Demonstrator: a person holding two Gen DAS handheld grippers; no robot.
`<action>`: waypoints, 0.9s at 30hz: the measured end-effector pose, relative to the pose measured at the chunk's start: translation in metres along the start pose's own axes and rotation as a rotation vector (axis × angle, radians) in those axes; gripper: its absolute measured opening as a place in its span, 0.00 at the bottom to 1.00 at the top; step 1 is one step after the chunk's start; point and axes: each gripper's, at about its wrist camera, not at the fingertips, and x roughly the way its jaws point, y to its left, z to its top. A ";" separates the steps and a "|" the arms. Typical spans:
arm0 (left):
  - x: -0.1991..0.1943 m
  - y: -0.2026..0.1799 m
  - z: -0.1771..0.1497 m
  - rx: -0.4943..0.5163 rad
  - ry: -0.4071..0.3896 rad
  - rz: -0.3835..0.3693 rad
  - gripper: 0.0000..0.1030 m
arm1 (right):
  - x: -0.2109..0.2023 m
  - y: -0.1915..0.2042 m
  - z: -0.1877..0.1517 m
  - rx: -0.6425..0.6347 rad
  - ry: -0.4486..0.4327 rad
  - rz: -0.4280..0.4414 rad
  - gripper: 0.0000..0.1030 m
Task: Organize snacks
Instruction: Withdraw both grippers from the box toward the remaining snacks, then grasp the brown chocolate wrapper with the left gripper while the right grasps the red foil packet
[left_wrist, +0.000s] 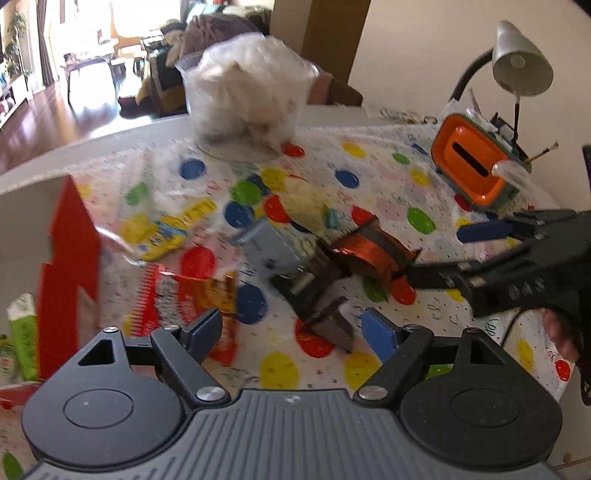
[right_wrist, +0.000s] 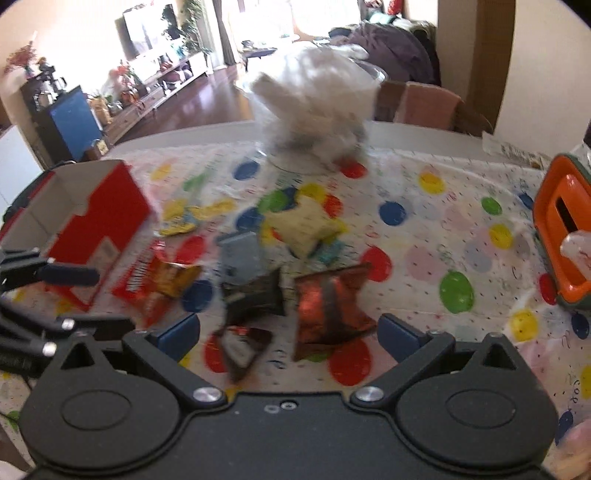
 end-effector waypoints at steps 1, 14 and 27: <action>0.005 -0.003 0.000 -0.004 0.012 -0.005 0.80 | 0.004 -0.004 0.000 0.001 0.006 -0.004 1.00; 0.068 -0.024 0.000 -0.096 0.146 0.023 0.80 | 0.065 -0.027 0.012 -0.050 0.113 -0.012 0.95; 0.104 -0.022 0.000 -0.189 0.227 0.000 0.75 | 0.099 -0.022 0.013 -0.107 0.180 -0.006 0.84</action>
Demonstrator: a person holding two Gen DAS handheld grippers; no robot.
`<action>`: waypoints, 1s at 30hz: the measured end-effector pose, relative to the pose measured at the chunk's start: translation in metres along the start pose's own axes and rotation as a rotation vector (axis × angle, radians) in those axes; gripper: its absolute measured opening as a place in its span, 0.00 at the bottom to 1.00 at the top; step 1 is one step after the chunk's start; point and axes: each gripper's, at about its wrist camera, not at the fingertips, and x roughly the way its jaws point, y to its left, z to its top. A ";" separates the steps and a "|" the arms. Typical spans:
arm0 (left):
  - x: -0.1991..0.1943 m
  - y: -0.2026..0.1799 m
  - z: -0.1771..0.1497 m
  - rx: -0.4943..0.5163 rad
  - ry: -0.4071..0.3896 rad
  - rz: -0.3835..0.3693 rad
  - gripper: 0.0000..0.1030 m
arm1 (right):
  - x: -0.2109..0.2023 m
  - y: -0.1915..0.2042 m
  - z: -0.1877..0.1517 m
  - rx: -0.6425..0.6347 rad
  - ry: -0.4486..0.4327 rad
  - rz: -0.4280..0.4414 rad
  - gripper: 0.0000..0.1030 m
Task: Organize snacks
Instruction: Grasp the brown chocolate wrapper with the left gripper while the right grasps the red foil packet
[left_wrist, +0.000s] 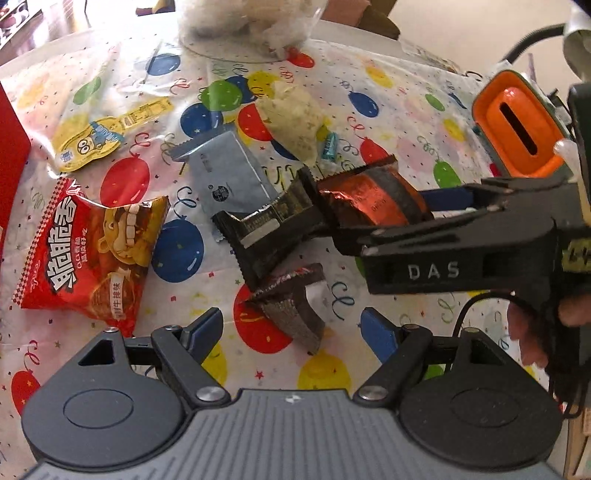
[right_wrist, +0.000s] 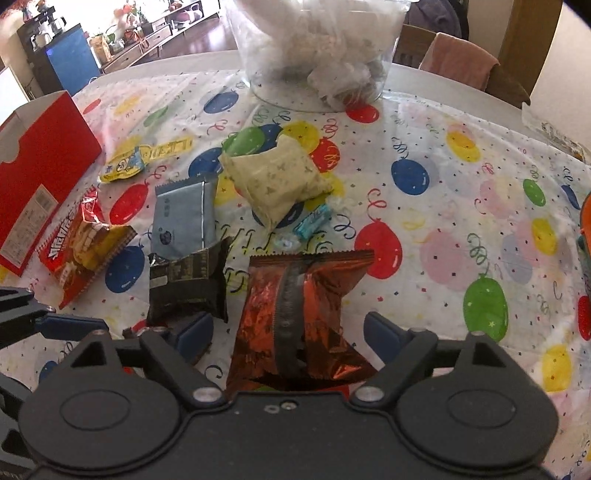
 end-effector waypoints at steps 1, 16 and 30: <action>0.001 0.000 0.001 -0.003 0.003 0.002 0.73 | 0.001 0.000 0.001 -0.002 0.000 -0.002 0.82; 0.008 0.006 0.004 -0.009 0.024 -0.003 0.34 | 0.005 0.002 -0.002 -0.002 -0.005 -0.016 0.54; -0.006 0.024 -0.010 -0.008 0.008 -0.038 0.22 | -0.026 0.005 -0.027 0.078 -0.036 -0.009 0.42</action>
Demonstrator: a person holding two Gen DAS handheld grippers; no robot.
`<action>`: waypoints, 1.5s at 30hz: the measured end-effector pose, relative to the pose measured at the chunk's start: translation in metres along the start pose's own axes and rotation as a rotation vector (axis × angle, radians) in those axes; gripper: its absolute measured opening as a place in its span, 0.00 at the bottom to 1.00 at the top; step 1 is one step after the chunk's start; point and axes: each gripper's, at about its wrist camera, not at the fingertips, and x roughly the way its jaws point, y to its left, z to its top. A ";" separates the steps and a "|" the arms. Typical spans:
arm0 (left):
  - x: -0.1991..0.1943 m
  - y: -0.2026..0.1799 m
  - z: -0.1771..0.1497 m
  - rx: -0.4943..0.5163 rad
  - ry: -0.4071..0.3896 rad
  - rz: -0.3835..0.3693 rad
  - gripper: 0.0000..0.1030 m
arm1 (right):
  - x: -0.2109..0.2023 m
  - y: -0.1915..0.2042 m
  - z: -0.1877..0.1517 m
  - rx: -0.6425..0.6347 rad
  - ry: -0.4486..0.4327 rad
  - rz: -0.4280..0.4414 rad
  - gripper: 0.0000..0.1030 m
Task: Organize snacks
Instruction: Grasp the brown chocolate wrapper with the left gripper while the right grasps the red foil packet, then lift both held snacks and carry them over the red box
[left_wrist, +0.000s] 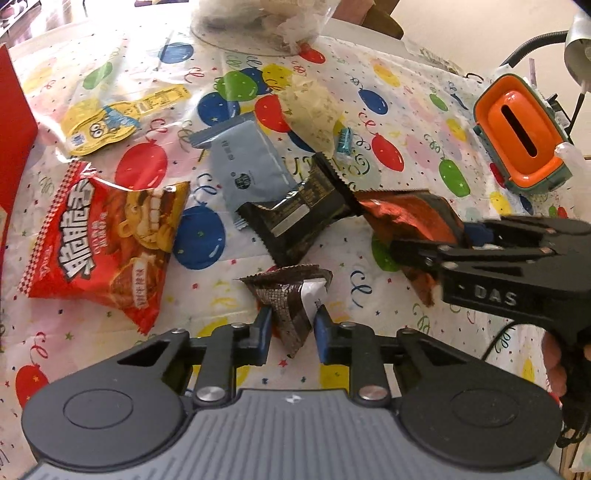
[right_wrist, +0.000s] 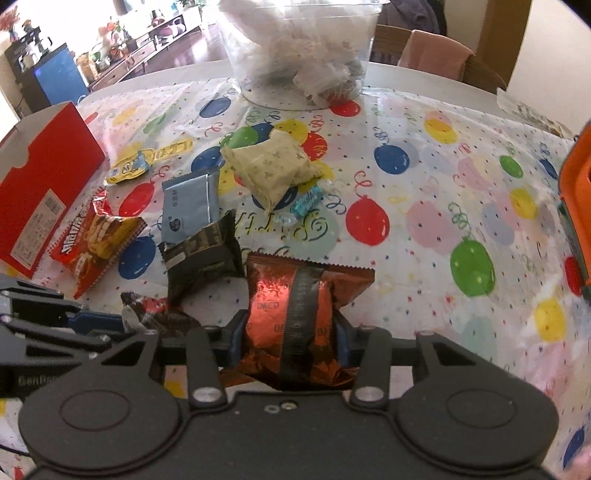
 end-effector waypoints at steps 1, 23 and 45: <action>-0.002 0.002 -0.001 0.000 -0.002 0.000 0.22 | -0.002 0.001 -0.002 0.007 -0.002 0.000 0.42; -0.063 0.058 -0.040 0.049 -0.059 -0.033 0.10 | -0.069 0.059 -0.038 0.098 -0.088 0.056 0.42; -0.088 0.060 -0.055 0.177 -0.114 -0.013 0.66 | -0.083 0.086 -0.050 0.155 -0.109 0.074 0.43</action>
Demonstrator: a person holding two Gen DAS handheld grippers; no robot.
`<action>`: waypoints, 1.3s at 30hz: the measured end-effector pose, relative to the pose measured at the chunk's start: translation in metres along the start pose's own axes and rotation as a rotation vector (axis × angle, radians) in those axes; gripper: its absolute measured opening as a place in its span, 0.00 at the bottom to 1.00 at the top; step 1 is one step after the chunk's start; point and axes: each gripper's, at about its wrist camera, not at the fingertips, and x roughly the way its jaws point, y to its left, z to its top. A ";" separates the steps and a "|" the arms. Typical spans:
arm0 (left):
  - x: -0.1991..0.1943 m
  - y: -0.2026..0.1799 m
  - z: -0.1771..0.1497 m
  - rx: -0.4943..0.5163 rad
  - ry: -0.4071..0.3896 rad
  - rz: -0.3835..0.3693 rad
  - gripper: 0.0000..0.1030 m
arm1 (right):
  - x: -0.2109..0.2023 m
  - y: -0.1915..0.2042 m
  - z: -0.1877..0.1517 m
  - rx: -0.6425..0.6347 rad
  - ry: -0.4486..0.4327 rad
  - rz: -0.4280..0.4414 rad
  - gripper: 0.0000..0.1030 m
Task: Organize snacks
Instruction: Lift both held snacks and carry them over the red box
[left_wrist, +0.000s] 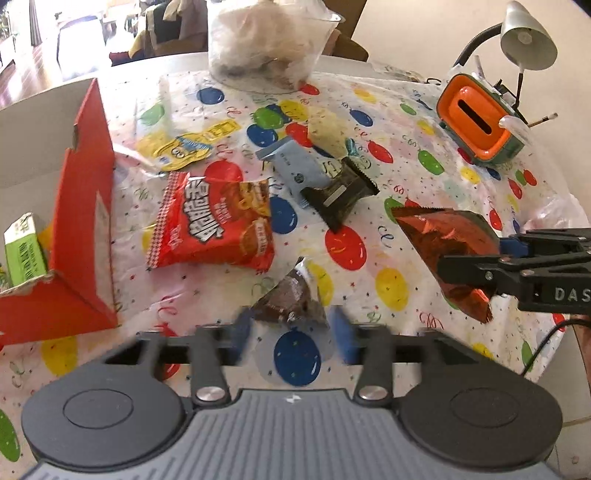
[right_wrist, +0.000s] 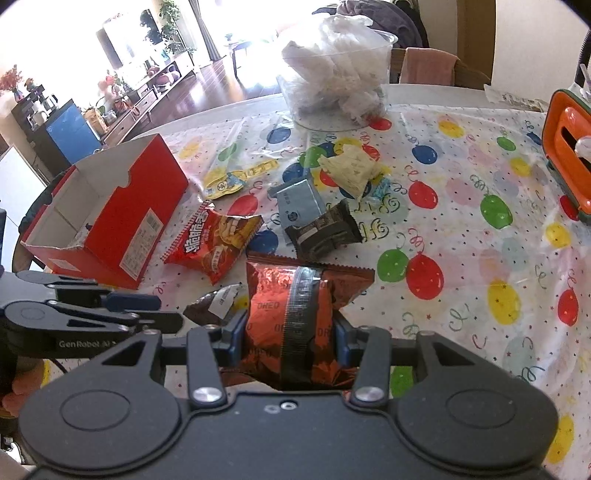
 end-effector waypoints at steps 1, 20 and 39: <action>0.003 -0.003 0.000 0.003 -0.012 0.010 0.70 | -0.001 -0.002 -0.001 0.003 -0.001 0.000 0.43; 0.063 -0.025 0.002 0.091 0.042 0.102 0.43 | 0.010 -0.028 -0.004 0.013 0.026 0.004 0.43; 0.009 0.010 0.002 -0.013 -0.019 0.027 0.31 | 0.003 0.012 0.012 -0.029 0.001 0.017 0.43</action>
